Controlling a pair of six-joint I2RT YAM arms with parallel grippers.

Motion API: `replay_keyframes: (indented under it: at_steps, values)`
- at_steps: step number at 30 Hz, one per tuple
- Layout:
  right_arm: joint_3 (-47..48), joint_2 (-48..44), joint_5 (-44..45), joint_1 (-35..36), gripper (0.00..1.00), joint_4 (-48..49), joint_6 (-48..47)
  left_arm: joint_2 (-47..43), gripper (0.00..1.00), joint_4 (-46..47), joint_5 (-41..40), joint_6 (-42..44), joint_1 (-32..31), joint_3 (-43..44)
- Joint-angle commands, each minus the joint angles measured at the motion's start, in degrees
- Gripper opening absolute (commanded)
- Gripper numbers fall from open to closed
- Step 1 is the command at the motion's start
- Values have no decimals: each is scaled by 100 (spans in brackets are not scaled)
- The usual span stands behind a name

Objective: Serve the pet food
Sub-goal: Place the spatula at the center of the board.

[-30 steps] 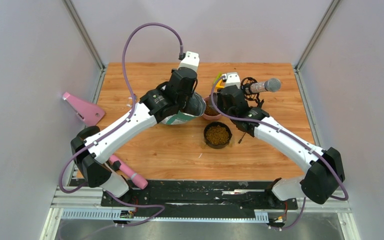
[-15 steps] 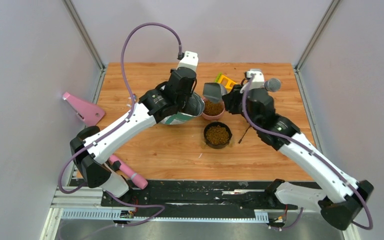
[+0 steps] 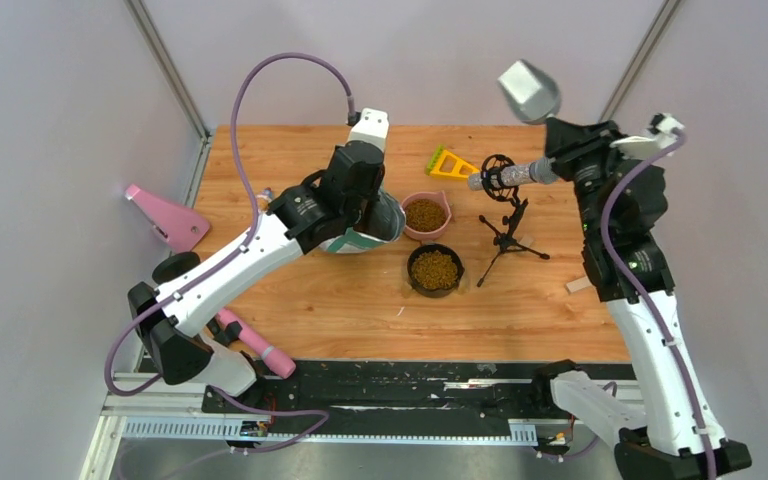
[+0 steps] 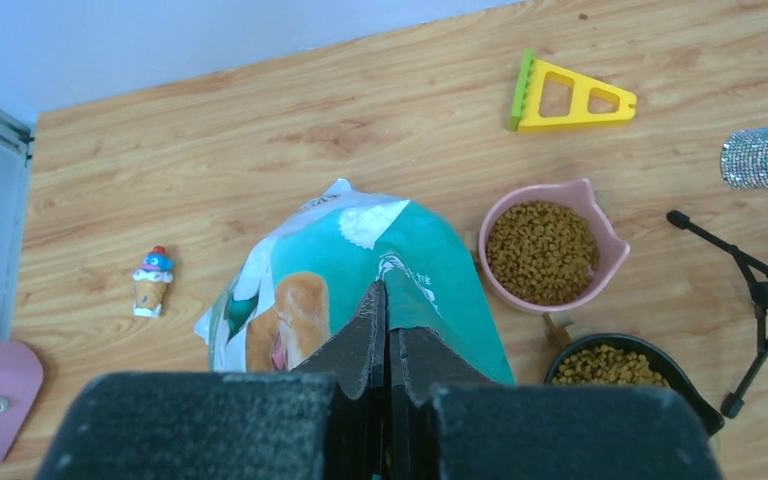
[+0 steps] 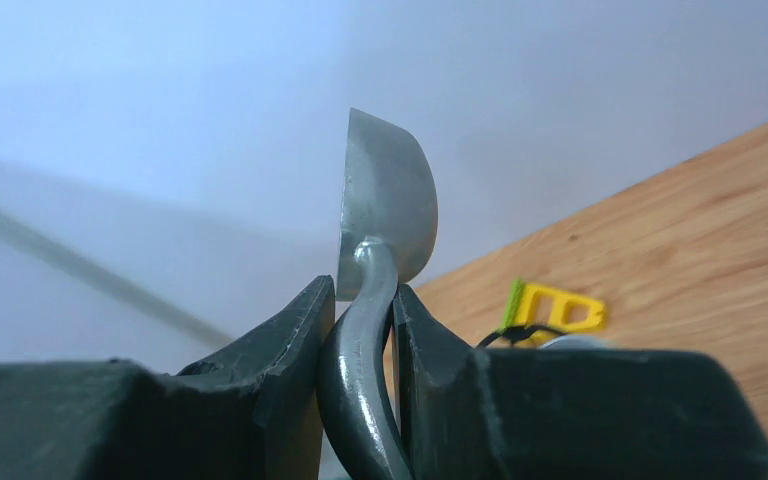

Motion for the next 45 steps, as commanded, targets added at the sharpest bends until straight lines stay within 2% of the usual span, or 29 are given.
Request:
replay_keyframes:
  at_steps: [1,6,10,14,19,23,31,33,35,36,43,44,45]
  values:
    - [41,-218,286,-1300,0,512,824,-586,0,634,-68,-279,16,-9]
    - [-671,-196,-352,-2830,0,563,1781,-626,0,550,-28,-365,16,-59]
    - [-1742,-132,-618,-3435,0,1056,2479,-619,0,490,2,-348,15,-44]
    - [-2505,20,-487,-3547,0,1568,2556,-712,0,493,175,-257,15,-62]
    - [-3005,594,-546,-3556,0,1840,2386,-894,0,518,452,-244,15,-165]
    - [-3477,1010,-549,-3555,0,2414,2386,-948,0,427,476,-266,15,-175]
    - [-3665,1646,-741,-3551,8,2430,2165,-948,0,316,505,-258,15,-151]
    - [-3721,1682,-694,-3556,18,2339,2137,-939,0,285,406,-212,15,-124]
    - [-3758,1705,-647,-3556,36,2202,2079,-934,0,253,330,-168,16,-113]
    - [-3778,1706,-629,-3555,42,2140,2051,-941,0,253,314,-161,15,-112]
    - [-3743,1447,-598,-3556,63,1585,1823,-926,0,261,319,-127,15,-99]
    - [-3695,1338,-546,-3556,70,1402,1807,-926,0,266,335,-124,15,-96]
    - [-3639,1195,-446,-3556,91,1112,1821,-919,0,269,344,-127,15,-90]
